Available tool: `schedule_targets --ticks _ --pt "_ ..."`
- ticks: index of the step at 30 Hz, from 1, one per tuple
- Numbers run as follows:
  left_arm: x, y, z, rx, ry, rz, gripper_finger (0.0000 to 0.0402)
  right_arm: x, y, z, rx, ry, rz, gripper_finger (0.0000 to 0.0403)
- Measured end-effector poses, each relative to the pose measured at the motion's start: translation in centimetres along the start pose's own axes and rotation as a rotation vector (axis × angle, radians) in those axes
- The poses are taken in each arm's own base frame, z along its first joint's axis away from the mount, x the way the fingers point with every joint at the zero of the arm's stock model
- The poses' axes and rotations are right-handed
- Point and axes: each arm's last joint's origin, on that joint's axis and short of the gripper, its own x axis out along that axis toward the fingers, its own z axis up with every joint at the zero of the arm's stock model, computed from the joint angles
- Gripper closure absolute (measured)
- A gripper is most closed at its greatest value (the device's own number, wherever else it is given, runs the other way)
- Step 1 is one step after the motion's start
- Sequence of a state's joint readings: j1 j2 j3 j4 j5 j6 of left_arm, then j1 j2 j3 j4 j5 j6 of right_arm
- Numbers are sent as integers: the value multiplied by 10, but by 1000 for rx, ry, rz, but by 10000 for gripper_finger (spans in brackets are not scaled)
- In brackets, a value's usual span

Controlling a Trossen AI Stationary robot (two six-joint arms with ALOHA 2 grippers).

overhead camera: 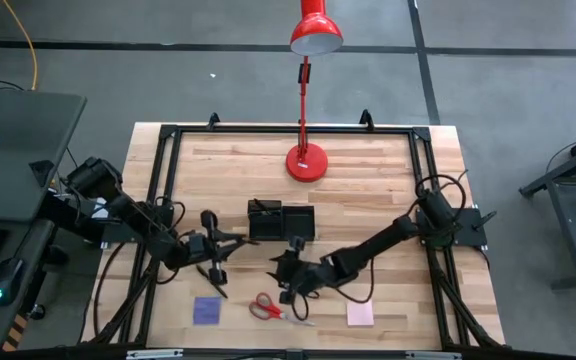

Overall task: Pick and place office supplies into organizer
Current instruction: Put the black pen into the desk organizer

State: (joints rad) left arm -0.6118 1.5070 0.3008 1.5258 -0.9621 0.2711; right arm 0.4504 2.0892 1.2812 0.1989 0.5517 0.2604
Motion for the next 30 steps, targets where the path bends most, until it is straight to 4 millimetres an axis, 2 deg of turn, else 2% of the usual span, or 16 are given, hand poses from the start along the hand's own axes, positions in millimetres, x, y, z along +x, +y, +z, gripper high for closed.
schedule_targets --ticks 7,14,22,30 --pt "23 23 2 -8 -26 94 358 -24 34 -14 7 21 41 242" --pt "54 58 -12 -46 35 124 365 -44 57 -22 -15 -31 -9 240" --pt "73 93 -17 -119 25 170 363 -51 64 -24 -15 -47 -18 240" --pt "74 95 -23 -127 81 130 364 -51 64 -24 -15 -47 -20 240"
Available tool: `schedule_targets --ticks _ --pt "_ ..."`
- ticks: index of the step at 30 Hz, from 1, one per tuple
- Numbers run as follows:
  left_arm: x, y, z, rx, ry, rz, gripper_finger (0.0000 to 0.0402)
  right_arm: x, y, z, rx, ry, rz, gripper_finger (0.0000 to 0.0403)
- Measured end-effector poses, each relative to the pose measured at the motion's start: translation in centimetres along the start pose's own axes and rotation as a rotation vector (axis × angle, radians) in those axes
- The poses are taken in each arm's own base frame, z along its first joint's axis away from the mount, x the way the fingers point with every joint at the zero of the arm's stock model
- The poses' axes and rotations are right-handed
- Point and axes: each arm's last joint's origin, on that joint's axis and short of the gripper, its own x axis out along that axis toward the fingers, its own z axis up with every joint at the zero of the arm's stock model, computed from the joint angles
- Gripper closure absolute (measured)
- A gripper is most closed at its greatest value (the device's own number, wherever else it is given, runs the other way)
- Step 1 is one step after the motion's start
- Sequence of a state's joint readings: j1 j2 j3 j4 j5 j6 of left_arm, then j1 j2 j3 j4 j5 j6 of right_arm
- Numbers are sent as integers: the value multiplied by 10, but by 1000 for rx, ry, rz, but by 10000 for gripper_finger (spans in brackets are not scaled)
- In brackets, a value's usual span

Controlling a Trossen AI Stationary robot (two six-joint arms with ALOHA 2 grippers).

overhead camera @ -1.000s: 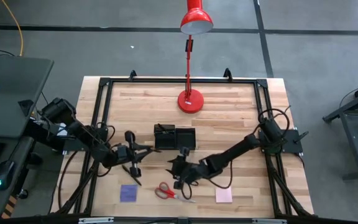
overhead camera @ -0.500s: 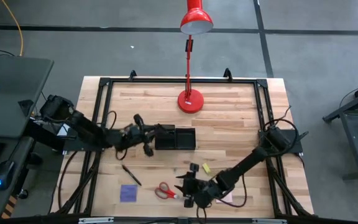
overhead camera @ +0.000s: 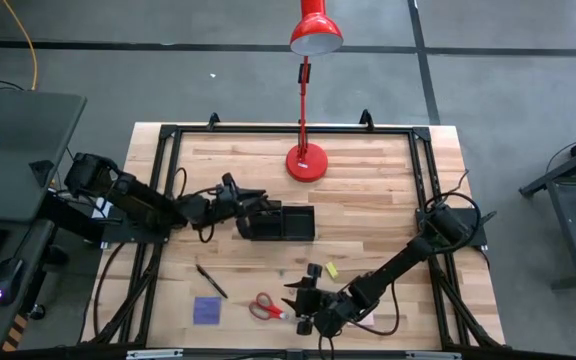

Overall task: Pick and place office supplies into organizer
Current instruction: Put the black pen into the desk organizer

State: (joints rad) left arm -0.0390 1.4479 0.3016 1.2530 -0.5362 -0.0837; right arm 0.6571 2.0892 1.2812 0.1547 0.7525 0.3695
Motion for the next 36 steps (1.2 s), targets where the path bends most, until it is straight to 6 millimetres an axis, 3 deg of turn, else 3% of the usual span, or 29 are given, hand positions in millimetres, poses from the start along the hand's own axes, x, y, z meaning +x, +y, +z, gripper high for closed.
schedule_targets --ticks 4,13,22,29,36 --pt "0 0 -3 8 25 4 356 0 0 0 0 0 0 241" --pt "-1 0 -12 -23 112 -18 276 3 -3 1 0 -4 -7 240" --pt "-2 -5 -5 2 55 -85 261 3 -4 2 -2 -12 -31 241" --pt "-23 -36 -8 32 66 -225 260 3 -4 2 1 -15 -42 242" --pt "-66 -75 -10 98 74 -230 259 5 -6 2 31 -16 -62 242"
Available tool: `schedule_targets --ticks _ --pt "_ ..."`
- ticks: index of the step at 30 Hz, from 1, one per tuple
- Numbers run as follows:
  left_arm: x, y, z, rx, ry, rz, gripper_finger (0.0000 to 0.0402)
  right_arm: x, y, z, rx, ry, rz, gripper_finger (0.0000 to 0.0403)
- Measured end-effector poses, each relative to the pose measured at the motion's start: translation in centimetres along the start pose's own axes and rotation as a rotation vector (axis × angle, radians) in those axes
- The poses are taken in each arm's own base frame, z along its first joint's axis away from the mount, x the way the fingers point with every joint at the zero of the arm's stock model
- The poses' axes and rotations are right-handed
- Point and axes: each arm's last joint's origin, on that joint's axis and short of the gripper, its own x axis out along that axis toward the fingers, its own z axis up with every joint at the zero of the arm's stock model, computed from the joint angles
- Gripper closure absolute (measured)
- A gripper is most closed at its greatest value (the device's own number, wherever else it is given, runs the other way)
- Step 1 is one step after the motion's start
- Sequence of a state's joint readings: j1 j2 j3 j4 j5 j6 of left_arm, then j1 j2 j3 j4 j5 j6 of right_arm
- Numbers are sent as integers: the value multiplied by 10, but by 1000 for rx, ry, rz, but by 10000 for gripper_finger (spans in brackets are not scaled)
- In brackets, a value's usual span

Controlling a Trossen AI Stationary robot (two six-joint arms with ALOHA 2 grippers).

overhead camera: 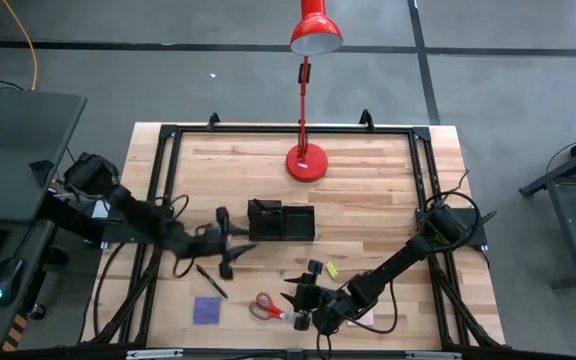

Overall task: Pick and place office supplies into organizer
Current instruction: Put the black pen into the desk organizer

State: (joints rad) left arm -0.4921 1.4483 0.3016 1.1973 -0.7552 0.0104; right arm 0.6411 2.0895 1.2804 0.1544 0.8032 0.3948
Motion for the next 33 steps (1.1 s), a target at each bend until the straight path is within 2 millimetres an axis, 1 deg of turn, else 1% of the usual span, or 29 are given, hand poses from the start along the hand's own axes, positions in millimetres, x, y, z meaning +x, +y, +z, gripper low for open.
schedule_targets --ticks 4,6,9,13,20,24,27,29,33 --pt "-22 -21 0 -50 6 -25 259 4 -2 1 17 20 33 241" --pt "-33 -29 -1 -46 18 -34 259 7 -5 2 44 39 62 240" --pt "-48 -39 -4 -25 42 -61 259 17 -14 4 95 67 86 242" --pt "-63 -49 -7 0 63 -127 259 32 -29 10 147 82 73 241" --pt "-90 -63 -8 4 74 -257 259 59 -55 37 244 88 159 244" --pt "-111 -71 -9 14 88 -370 259 70 -66 58 265 70 212 250" --pt "-127 -76 -10 35 94 -453 259 84 -66 68 252 84 234 253" --pt "-137 -78 -10 37 94 -480 259 98 -61 74 226 107 246 253" --pt "-150 -80 -10 39 97 -529 259 128 -53 89 175 213 203 252"
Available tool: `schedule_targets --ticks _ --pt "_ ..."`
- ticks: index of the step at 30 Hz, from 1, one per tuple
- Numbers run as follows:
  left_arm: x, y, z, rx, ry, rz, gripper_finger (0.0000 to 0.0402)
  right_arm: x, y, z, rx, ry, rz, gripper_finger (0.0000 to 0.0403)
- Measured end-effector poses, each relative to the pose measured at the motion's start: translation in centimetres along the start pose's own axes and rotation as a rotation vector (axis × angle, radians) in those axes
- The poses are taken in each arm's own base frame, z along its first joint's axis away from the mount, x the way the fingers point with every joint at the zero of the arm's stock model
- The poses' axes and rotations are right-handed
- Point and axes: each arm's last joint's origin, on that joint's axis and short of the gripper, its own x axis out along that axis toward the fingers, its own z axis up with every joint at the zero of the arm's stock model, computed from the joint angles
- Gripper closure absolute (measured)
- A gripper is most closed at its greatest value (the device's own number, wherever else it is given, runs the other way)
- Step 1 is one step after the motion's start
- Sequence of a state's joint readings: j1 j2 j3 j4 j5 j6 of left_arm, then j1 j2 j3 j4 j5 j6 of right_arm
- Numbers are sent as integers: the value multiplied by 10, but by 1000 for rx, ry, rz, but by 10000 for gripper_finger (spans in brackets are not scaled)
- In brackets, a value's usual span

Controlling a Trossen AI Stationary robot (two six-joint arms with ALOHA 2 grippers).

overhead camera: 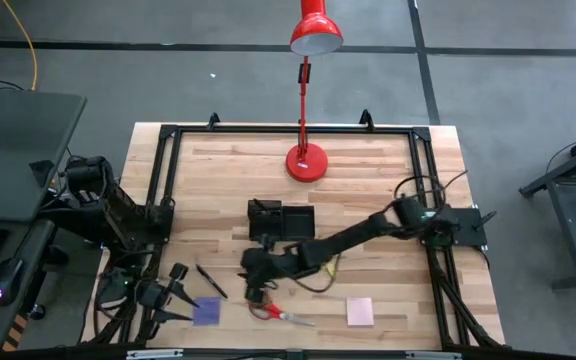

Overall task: Pick and place office supplies into organizer
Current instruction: Put the black pen into the desk organizer

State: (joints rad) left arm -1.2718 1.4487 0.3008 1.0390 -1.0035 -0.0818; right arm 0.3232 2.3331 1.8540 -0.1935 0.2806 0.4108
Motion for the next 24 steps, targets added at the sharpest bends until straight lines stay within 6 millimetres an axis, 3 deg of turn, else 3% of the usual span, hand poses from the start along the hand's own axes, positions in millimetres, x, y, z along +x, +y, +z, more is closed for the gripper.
schedule_targets --ticks 4,8,14,24 --pt "-13 -9 1 48 -11 -48 259 11 2 23 -20 73 -86 255" --pt "-23 -12 1 86 -24 12 259 16 7 40 -26 104 -27 258" --pt "-24 -5 -6 34 -14 238 259 19 11 13 -49 212 -105 258" --pt "22 28 -9 -35 35 309 259 3 58 -25 -240 128 -282 258"
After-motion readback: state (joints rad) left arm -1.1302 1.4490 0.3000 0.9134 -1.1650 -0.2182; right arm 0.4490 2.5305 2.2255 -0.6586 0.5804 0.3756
